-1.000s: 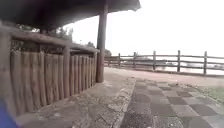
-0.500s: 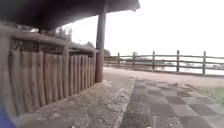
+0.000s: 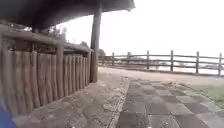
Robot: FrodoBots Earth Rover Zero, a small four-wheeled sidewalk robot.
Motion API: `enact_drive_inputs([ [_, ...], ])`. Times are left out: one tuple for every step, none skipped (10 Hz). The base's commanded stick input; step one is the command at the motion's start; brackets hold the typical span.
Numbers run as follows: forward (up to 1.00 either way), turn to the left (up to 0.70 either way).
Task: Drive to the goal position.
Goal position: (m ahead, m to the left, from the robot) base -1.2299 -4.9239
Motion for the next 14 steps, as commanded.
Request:
enact_drive_inputs([
  [0.00, -0.70],
  [0.00, -0.70],
  [0.00, -0.70],
  [0.00, -0.70],
  [0.00, -0.70],
  [0.00, -0.70],
  [0.00, -0.70],
  [0.00, -0.70],
  [0.00, -0.70],
  [0.00, -0.70],
  [0.00, -0.70],
  [0.00, -0.70],
  [0.00, -0.70],
  [0.00, -0.70],
])
